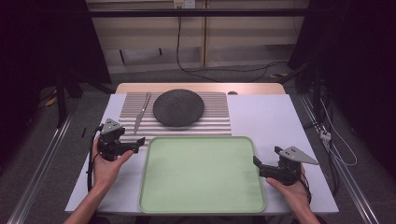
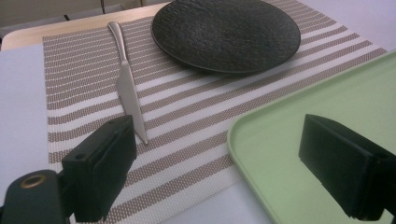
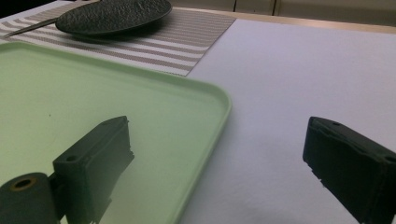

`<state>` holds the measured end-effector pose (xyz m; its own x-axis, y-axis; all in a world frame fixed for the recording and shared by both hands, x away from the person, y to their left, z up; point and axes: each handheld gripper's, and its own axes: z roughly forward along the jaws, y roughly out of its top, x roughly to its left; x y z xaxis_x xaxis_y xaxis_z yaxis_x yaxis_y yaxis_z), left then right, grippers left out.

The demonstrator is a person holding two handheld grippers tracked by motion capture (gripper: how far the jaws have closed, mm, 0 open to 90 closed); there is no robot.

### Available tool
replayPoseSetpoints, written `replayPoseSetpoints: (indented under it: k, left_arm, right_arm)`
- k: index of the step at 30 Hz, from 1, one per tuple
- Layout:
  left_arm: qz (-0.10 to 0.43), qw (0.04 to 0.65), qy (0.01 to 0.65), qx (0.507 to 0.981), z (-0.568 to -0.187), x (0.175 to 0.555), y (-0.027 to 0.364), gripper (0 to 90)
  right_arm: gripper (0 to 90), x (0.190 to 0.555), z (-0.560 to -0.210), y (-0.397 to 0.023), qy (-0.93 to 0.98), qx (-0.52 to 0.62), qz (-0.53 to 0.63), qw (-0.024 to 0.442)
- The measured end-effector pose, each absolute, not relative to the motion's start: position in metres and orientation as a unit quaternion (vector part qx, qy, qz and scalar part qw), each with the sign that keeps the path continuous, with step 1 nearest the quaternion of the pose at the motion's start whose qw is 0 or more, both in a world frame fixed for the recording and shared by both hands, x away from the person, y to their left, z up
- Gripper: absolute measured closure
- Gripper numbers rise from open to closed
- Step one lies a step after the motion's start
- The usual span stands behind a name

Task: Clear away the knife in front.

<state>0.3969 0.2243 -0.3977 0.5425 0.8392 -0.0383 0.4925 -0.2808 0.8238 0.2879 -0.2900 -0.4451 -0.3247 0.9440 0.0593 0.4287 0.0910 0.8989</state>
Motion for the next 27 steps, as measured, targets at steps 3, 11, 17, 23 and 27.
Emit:
replayPoseSetpoints:
  k: [3,11,17,23,27]
  left_arm:
    - [0.217,0.418,0.429,0.77,-0.396,0.402,0.224,10.0]
    - [0.22,0.414,0.432,0.77,-0.386,0.417,0.224,9.8]
    - [0.223,0.398,0.444,0.771,-0.383,0.442,0.223,10.1]
    - [0.222,0.37,0.462,0.775,-0.387,0.467,0.221,10.7]
    - [0.216,0.357,0.471,0.777,-0.387,0.485,0.22,10.1]
  right_arm:
    - [7.6,0.289,-0.445,-0.289,0.68,0.505,0.447,0.288]
    - [7.3,0.287,-0.444,-0.288,0.682,0.501,0.445,0.293]
    - [7.3,0.288,-0.444,-0.288,0.682,0.5,0.446,0.292]
    - [7.3,0.288,-0.444,-0.288,0.682,0.5,0.448,0.289]
    - [7.3,0.287,-0.444,-0.287,0.683,0.5,0.449,0.287]
